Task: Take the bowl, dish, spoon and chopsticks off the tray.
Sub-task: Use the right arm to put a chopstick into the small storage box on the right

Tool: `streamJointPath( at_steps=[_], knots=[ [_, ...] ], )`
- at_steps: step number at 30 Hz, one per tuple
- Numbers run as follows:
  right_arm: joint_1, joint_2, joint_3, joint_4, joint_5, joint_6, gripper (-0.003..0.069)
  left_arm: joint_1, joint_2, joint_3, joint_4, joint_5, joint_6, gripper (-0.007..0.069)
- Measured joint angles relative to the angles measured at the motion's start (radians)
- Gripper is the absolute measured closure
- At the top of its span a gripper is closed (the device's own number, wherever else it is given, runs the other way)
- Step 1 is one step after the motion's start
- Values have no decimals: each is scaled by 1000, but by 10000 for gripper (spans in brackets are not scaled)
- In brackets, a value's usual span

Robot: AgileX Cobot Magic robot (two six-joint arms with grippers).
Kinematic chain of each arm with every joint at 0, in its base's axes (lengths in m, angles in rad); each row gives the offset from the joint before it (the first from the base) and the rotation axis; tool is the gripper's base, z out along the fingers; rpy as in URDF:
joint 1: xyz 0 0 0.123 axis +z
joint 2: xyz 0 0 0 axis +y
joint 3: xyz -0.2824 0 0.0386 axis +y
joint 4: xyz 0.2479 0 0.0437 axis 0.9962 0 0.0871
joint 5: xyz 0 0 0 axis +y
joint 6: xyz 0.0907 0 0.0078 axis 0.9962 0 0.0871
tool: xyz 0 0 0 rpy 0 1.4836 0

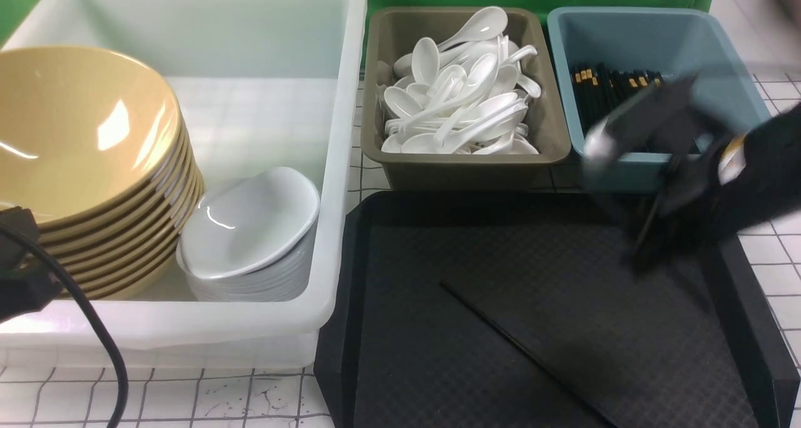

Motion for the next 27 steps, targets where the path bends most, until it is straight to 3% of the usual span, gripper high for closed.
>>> streamJointPath(
  at_steps=[4,7,13,18,20,24,27],
  knots=[
    [-144,58,-128,-10,-134,49,592,0,0,0,0,-6,0,636],
    [-259,249,-304,45,-201,96,592,0,0,0,0,-6,0,636],
    [-301,548,-542,92,-167,120,589,0,0,0,1,-7,-2,636],
    [-301,742,-731,87,25,125,502,0,0,0,8,-5,2,636],
    [-301,764,-771,81,85,130,433,0,0,0,20,1,6,636],
    [-295,715,-804,76,179,114,306,0,0,0,27,8,10,636],
    [-270,636,-791,80,267,85,270,0,0,0,27,8,11,636]
  ],
)
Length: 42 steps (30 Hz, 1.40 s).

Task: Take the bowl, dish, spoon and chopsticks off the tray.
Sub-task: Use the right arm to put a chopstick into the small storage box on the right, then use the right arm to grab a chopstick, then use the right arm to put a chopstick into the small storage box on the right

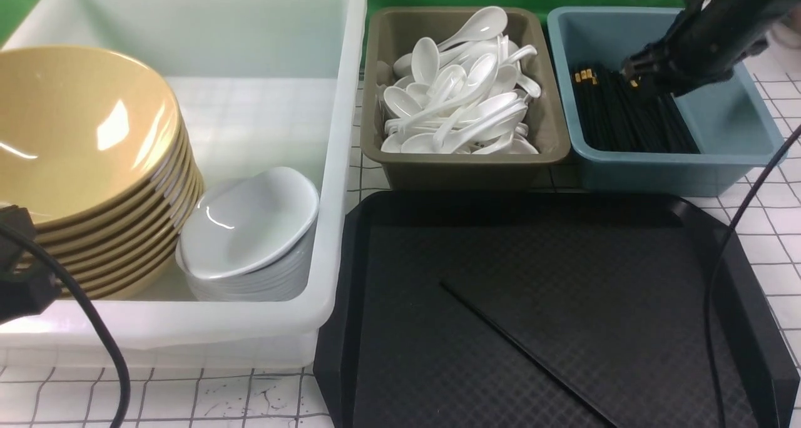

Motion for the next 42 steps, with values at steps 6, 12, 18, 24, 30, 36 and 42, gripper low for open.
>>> streamJointPath(
  at_steps=[6,12,18,24,30,36,42],
  knots=[
    [211,-235,246,20,108,-8,260,0,0,0,-9,3,0,636],
    [450,-376,659,-18,93,-12,258,0,0,0,-10,23,0,636],
    [527,-370,838,-32,-31,3,260,0,0,0,-14,25,0,636],
    [548,-290,875,-33,-115,5,335,0,0,0,-16,27,0,636],
    [549,-256,866,-38,-119,27,448,0,0,0,-16,28,0,636],
    [549,-274,867,-37,-120,18,582,0,0,0,-16,30,0,636],
    [549,-503,874,-79,-140,-1,582,0,0,0,-10,29,0,636]
  ],
)
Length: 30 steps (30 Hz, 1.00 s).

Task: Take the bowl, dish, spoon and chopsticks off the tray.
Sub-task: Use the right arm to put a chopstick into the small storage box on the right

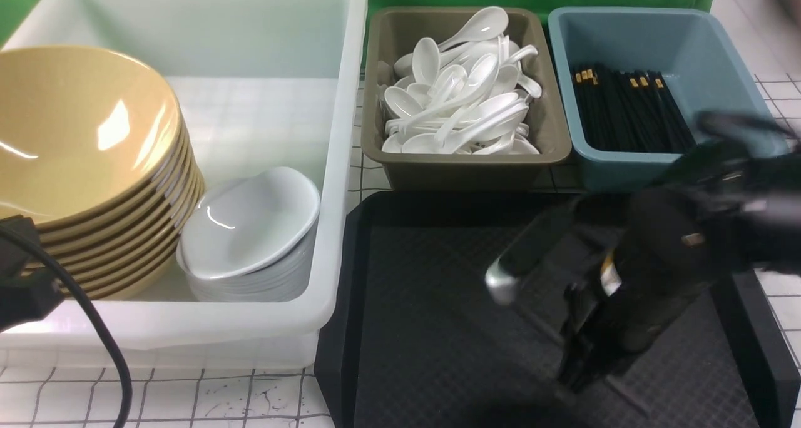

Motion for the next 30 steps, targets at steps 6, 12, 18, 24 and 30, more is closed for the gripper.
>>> streamJointPath(
  at_steps=[6,12,18,24,30],
  knots=[
    [-174,-163,-116,-194,-252,103,582,0,0,0,6,-39,0,636],
    [-424,88,-390,-80,-339,152,582,0,0,0,16,-45,10,636],
    [-511,467,-709,23,-164,167,582,0,0,0,17,-35,10,636],
    [-534,781,-1023,32,124,201,576,0,0,0,19,-28,10,636],
    [-534,822,-1132,40,231,187,448,0,0,0,21,-28,10,636]
  ],
)
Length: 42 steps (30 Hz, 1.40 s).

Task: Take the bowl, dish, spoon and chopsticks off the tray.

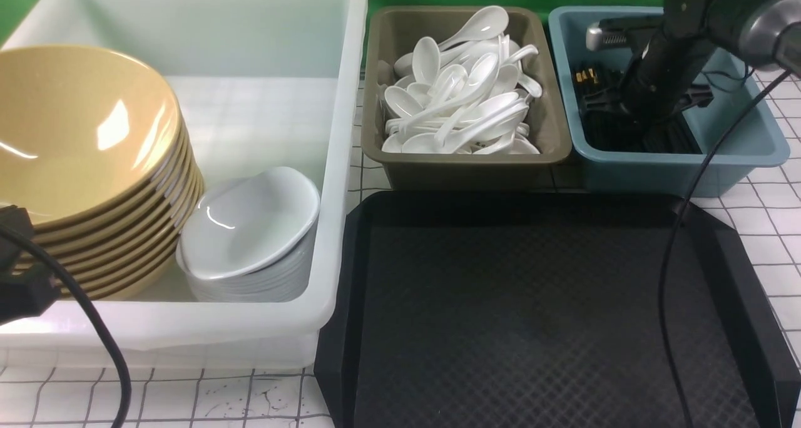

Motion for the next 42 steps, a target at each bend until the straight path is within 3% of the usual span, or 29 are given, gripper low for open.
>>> streamJointPath(
  at_steps=[1,2,3,7,9,15,18,22,28,32,37,39,42],
  knots=[
    [0,-35,-4,1,25,-28,365,0,0,0,0,0,0,636],
    [0,-35,-4,1,25,-28,356,0,0,0,0,0,0,636],
    [0,-88,-3,1,51,-62,291,0,0,0,0,0,0,636],
    [-8,-323,13,28,107,-107,246,0,0,0,1,0,0,636],
    [-8,-374,15,45,118,-112,259,0,0,0,1,0,0,636],
    [116,-771,107,115,132,-181,547,0,0,0,1,0,0,636],
    [186,-926,249,130,107,-186,618,0,0,0,1,1,0,636],
    [252,-1105,526,127,1,-191,623,0,0,0,2,1,0,636],
    [274,-1325,957,123,-105,-170,623,0,0,0,2,2,1,636],
    [273,-1423,1126,111,-108,-136,623,0,0,0,3,2,1,636],
    [273,-1476,1302,102,-132,-225,622,0,0,0,3,3,1,636],
    [272,-1491,1374,99,-229,-240,622,0,0,0,3,3,1,636],
    [243,-1577,1519,96,-523,-263,622,0,0,0,3,3,1,636]
  ],
)
